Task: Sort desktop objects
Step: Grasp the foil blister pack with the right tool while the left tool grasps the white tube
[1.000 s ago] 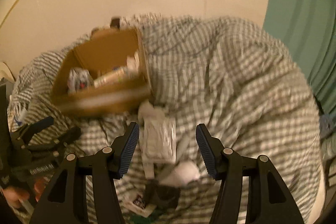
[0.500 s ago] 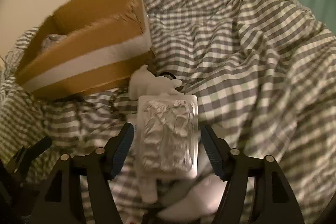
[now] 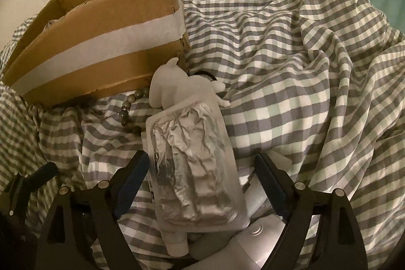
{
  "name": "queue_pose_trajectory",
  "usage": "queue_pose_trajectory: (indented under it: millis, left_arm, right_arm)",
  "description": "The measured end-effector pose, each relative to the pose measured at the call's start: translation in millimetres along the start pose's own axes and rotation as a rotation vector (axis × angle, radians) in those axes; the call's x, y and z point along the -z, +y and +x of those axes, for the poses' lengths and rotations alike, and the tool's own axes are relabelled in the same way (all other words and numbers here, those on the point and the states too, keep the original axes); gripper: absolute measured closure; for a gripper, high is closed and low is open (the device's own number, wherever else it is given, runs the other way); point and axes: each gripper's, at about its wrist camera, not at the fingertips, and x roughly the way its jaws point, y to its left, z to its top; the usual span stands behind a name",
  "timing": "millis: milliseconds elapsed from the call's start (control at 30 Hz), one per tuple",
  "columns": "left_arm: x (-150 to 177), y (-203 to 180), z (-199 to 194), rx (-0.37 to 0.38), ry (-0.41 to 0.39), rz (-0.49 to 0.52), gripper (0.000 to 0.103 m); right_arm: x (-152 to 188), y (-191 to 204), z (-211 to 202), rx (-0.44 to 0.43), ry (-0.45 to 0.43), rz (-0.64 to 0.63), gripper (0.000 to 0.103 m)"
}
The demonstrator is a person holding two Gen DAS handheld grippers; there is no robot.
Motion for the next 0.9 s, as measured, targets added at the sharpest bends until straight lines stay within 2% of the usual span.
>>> queue_pose_trajectory:
  millis: [100,167,200,233,333,567,633,700,767,833,900]
  left_arm:
    - [1,-1,0,-0.013,0.006,0.002,0.003]
    - [1,0,-1,-0.018,0.006,-0.001,0.003]
    - [1,0,-1,-0.020,0.007,-0.001,0.003]
    - [1,-1,-1,-0.022,0.008,0.000,0.003]
    - [0,-3,-2,-0.023,0.006,0.012,0.003]
    - [0,-22,-3,-0.017,0.008,0.078,0.003]
    - [1,-28,-3,-0.017,0.010,0.101,0.003]
    - [1,-33,-2,-0.020,0.011,0.119,0.003]
    - [0,-35,-2,-0.020,0.011,0.127,0.003]
    - [0,-36,-2,-0.013,0.009,0.128,0.003]
    - [-2,-39,-3,-0.005,0.000,0.138,0.003]
  right_arm:
    - [4,4,-1,0.000,0.003,-0.020,0.018]
    - [6,3,-4,-0.011,-0.006,-0.025,0.035]
    - [7,1,-6,-0.030,-0.003,-0.021,0.051]
    - [8,-2,-9,-0.051,-0.003,-0.009,0.060]
    - [10,-12,-19,-0.085,-0.025,0.024,0.072]
    - [20,-48,-29,-0.170,-0.034,0.162,0.074]
    - [23,-54,-28,-0.189,-0.019,0.192,0.067]
    - [28,-53,-33,-0.196,-0.013,0.190,0.068]
    - [27,-56,-35,-0.203,-0.020,0.174,0.074]
    - [24,-55,-37,-0.229,-0.040,0.168,0.087]
    - [22,-56,-44,-0.215,-0.078,0.175,0.090]
